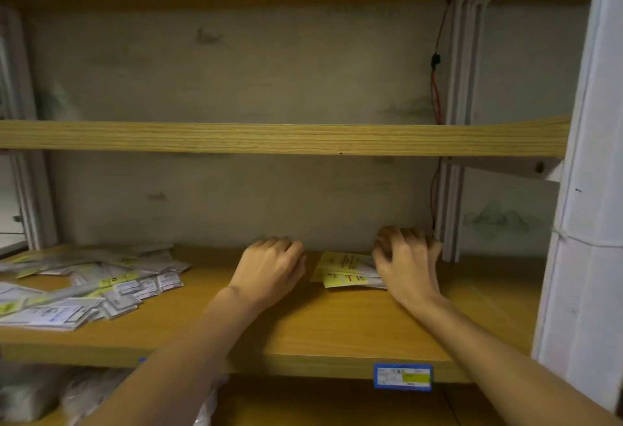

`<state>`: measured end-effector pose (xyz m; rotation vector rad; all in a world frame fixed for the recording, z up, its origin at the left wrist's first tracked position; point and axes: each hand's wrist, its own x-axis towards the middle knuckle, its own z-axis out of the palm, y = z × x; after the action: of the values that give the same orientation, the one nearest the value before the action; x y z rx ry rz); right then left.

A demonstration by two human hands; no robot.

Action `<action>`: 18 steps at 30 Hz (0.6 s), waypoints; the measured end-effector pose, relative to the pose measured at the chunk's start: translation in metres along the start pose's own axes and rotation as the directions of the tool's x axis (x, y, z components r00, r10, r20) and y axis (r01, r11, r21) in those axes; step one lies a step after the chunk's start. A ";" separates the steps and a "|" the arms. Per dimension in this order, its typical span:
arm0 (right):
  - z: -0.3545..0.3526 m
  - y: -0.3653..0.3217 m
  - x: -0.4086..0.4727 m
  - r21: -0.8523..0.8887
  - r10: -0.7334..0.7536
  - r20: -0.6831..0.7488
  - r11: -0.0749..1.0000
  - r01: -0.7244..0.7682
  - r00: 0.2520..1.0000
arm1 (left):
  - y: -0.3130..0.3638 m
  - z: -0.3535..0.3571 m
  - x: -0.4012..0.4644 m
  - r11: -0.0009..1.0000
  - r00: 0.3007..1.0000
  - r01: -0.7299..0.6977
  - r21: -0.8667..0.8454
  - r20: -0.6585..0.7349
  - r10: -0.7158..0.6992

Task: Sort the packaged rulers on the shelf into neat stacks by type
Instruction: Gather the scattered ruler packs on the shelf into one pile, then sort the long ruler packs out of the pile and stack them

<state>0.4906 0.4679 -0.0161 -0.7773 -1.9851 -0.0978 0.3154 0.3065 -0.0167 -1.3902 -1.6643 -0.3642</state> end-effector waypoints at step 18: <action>0.040 -0.154 -0.016 0.090 -0.003 -0.038 0.996 0.007 0.999 | -0.130 -0.039 -0.062 0.999 0.998 -0.039 0.022 -0.051 0.040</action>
<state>0.3794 0.3527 -0.0134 -0.7073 -1.9418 -0.0250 0.2141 0.1985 -0.0032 -1.3849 -1.5921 -0.3557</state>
